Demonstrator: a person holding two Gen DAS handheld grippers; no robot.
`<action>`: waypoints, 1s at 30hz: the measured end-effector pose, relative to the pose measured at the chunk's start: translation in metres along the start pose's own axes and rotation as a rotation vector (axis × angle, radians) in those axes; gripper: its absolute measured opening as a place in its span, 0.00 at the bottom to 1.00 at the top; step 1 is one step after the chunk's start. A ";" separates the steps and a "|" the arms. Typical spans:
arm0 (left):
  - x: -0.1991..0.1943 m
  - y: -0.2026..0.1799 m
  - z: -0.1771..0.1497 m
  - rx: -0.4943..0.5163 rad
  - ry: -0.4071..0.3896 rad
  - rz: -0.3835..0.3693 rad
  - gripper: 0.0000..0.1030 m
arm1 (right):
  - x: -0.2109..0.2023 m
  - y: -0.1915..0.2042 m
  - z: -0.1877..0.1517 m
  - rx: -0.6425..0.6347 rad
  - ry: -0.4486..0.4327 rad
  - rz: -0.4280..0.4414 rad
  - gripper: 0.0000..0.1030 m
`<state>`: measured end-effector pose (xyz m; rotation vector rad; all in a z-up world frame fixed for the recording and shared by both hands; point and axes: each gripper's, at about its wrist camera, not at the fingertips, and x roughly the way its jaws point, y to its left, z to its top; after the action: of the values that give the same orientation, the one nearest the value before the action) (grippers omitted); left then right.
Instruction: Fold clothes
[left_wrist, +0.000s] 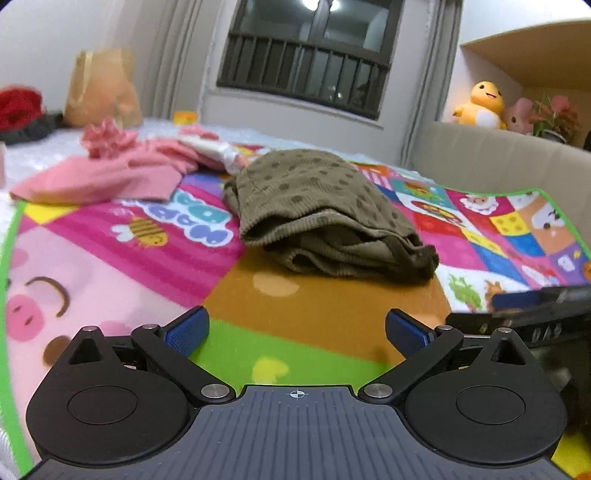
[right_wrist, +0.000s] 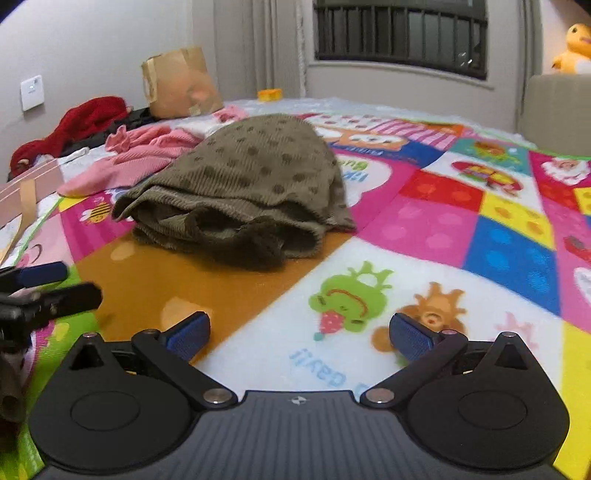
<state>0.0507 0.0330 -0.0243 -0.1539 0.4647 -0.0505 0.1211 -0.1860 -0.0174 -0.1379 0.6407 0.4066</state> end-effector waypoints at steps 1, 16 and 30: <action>0.000 -0.003 -0.002 0.016 -0.008 0.014 1.00 | 0.003 0.001 0.001 -0.028 0.000 -0.025 1.00; 0.001 -0.002 -0.005 -0.004 -0.028 0.019 1.00 | 0.011 -0.007 -0.001 -0.023 -0.010 0.014 1.00; 0.000 0.000 -0.006 -0.029 -0.039 0.016 1.00 | 0.012 -0.010 -0.001 -0.013 -0.007 0.025 1.00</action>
<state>0.0479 0.0326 -0.0297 -0.1797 0.4279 -0.0248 0.1331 -0.1917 -0.0254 -0.1403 0.6333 0.4352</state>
